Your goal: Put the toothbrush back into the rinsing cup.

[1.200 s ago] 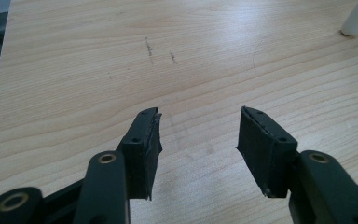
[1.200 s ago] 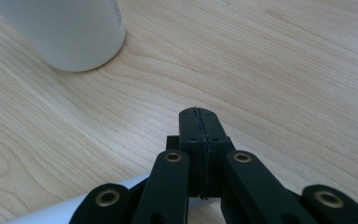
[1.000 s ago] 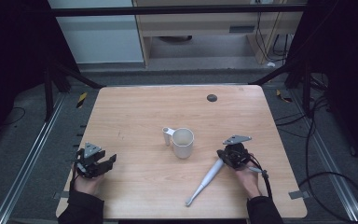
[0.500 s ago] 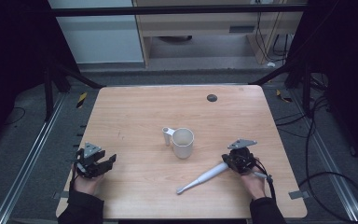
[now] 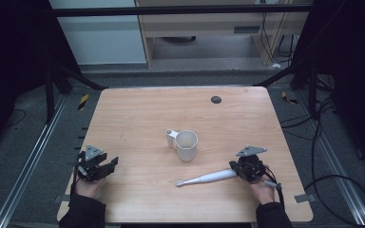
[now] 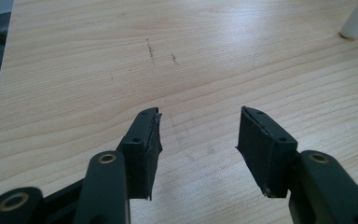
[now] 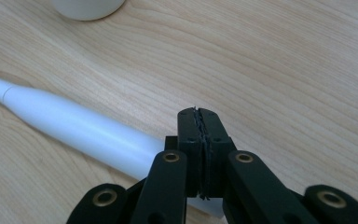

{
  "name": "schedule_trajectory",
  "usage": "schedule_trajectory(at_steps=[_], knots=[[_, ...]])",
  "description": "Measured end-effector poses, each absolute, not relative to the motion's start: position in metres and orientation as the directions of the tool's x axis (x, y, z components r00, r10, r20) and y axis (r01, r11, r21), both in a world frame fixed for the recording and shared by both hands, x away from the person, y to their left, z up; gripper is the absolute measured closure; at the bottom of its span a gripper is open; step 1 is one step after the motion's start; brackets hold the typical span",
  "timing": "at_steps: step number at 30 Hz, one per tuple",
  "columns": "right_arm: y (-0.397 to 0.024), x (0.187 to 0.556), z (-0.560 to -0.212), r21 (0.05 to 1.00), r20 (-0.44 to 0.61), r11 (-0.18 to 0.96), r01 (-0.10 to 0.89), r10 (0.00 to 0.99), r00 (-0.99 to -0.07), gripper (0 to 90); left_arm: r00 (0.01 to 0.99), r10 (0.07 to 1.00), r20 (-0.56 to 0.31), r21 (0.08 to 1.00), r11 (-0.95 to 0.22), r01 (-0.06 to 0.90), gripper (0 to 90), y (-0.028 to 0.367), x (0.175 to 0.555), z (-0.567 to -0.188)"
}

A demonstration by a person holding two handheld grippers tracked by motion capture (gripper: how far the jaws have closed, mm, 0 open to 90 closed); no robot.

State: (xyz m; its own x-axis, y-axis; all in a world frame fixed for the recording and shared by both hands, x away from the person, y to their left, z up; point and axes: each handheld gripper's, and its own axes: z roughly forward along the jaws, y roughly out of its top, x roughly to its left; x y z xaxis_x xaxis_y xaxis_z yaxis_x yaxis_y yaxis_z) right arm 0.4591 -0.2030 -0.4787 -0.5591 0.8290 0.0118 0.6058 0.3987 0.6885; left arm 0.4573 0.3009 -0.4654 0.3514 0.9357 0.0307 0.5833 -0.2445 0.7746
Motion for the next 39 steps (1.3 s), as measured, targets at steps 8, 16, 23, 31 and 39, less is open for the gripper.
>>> schedule_trajectory(at_steps=[8, 16, 23, 31, 39], knots=[[-0.210, 0.448, -0.479, 0.689, 0.020, 0.395, 0.608, 0.828, -0.561, 88.7, 0.353, 0.935, 0.033, 0.773, -0.247, 0.584, 47.8, 0.301, 0.457, -0.465], [-0.212, 0.438, -0.479, 0.682, 0.031, 0.396, 0.615, 0.825, -0.565, 88.7, 0.352, 0.935, 0.033, 0.774, -0.247, 0.583, 47.9, 0.301, 0.457, -0.465], [-0.212, 0.435, -0.480, 0.677, 0.036, 0.399, 0.618, 0.821, -0.570, 88.6, 0.352, 0.935, 0.033, 0.773, -0.247, 0.584, 47.9, 0.301, 0.457, -0.465], [-0.207, 0.445, -0.457, 0.712, 0.021, 0.404, 0.574, 0.805, -0.593, 75.8, 0.352, 0.935, 0.035, 0.771, -0.249, 0.586, 47.9, 0.301, 0.458, -0.465], [-0.190, 0.451, -0.427, 0.698, -0.009, 0.490, 0.522, 0.735, -0.678, 56.6, 0.354, 0.935, 0.035, 0.768, -0.251, 0.589, 47.7, 0.300, 0.459, -0.465]])
